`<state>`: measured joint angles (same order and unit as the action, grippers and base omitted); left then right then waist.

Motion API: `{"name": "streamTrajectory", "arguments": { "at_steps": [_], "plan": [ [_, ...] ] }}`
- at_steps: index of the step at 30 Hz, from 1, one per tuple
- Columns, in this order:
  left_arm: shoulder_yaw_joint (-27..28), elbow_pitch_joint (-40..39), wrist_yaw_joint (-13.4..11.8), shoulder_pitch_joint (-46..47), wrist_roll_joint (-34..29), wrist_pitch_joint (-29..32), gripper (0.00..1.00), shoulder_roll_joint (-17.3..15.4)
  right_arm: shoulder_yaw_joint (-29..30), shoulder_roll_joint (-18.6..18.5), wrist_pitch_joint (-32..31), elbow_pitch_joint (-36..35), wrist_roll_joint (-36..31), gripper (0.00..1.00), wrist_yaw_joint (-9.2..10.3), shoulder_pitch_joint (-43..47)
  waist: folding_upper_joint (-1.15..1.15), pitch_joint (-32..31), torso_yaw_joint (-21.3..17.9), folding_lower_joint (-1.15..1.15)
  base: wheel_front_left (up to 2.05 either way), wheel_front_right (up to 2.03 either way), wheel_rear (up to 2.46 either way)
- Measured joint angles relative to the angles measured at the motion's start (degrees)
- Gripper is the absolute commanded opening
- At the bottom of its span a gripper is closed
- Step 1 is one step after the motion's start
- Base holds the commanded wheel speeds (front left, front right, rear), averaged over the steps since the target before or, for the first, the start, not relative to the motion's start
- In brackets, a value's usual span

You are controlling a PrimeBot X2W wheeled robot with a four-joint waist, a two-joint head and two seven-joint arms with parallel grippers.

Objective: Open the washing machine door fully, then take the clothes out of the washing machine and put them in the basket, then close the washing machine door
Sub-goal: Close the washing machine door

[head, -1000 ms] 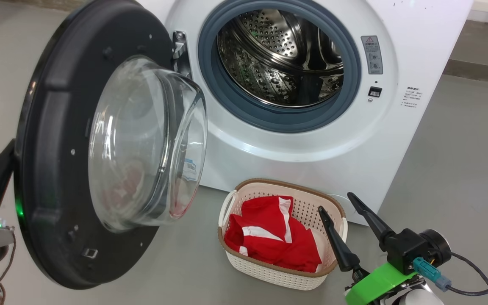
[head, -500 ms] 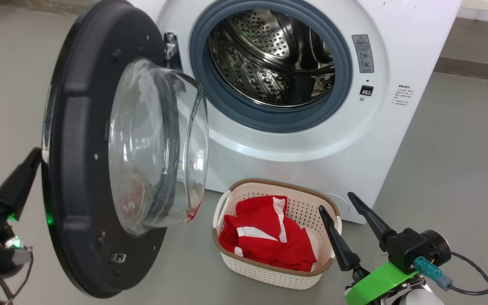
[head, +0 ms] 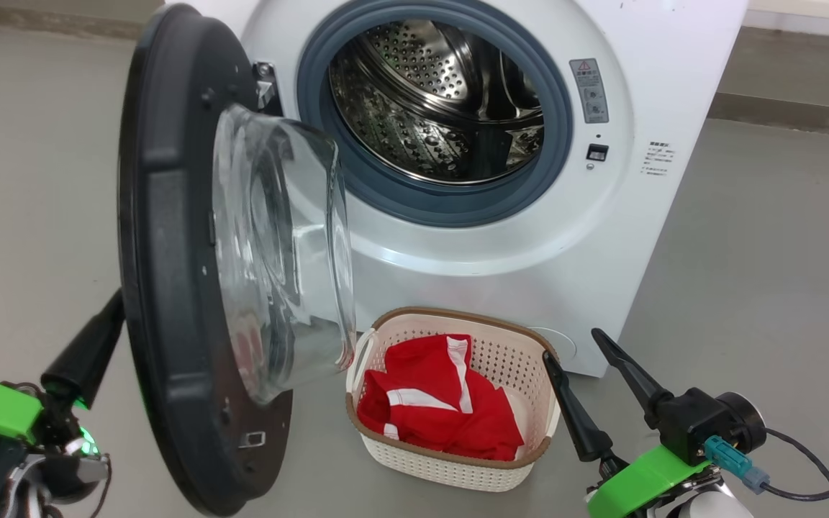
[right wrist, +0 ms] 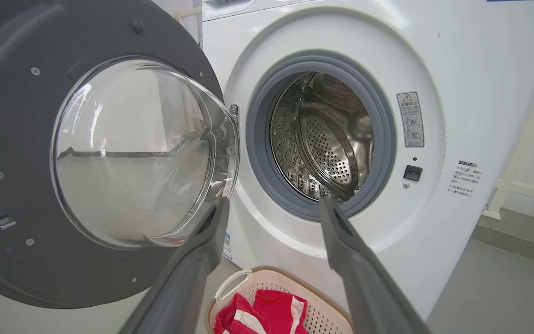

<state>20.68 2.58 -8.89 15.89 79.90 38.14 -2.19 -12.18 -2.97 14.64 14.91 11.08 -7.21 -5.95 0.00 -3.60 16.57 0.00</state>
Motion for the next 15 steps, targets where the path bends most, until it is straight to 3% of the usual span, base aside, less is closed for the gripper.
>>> {"name": "streamTrajectory", "arguments": {
  "at_steps": [15],
  "plan": [
    [-6.79, -2.40, -0.41, -1.91, 4.28, -4.05, 0.00, -0.01, -0.09, 0.00, 0.00, 0.19, 0.00, 1.00, 0.00, -0.02, 0.00, 0.57, -3.17, 0.00, 0.00, 0.00, 0.00]
  ]
}}
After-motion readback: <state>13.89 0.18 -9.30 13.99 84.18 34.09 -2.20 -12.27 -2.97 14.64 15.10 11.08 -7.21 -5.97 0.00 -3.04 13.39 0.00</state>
